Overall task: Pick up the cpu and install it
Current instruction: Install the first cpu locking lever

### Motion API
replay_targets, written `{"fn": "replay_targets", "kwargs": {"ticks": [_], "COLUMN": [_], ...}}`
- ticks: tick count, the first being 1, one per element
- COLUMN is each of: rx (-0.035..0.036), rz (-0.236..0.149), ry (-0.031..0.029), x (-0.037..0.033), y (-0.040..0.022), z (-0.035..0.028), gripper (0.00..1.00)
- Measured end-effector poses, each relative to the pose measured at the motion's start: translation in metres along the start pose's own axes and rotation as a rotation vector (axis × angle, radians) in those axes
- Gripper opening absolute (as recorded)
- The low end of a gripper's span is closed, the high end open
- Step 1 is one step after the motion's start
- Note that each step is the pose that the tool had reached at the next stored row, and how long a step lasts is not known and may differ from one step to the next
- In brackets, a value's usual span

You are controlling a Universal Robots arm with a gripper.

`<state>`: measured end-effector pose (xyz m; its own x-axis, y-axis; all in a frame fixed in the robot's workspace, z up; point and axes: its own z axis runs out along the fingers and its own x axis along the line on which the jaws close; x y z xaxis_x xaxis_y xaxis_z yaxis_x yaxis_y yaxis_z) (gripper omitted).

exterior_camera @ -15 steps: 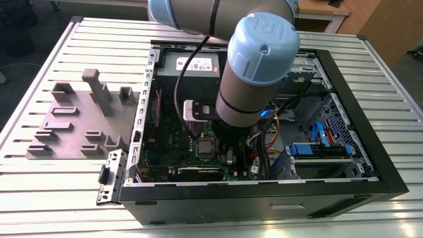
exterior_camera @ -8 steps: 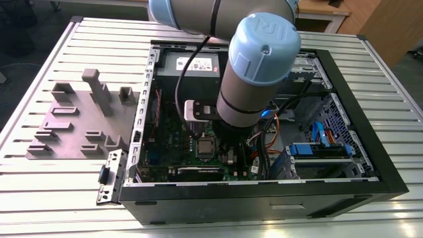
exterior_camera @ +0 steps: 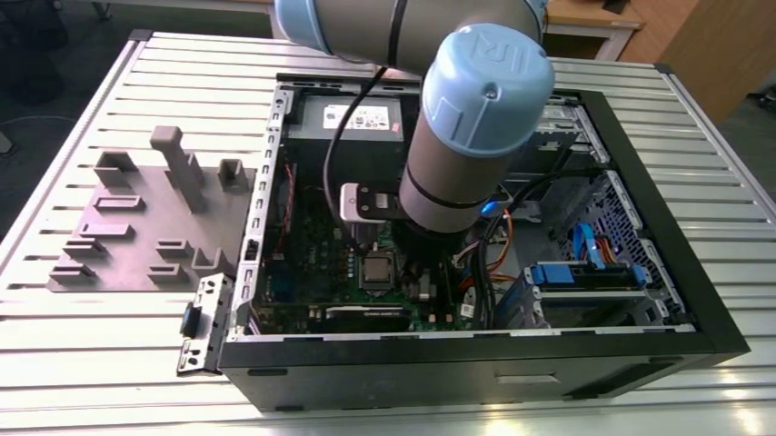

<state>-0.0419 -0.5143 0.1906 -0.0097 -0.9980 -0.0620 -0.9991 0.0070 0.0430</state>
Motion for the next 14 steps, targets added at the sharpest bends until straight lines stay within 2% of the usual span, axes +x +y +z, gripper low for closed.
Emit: {"fn": "replay_targets", "kwargs": {"ticks": [14], "rx": [0.0000], "rz": [0.000], "ry": [0.0002], "x": [-0.0002], "y": [-0.0009], "z": [0.0022], "gripper": [0.11]}}
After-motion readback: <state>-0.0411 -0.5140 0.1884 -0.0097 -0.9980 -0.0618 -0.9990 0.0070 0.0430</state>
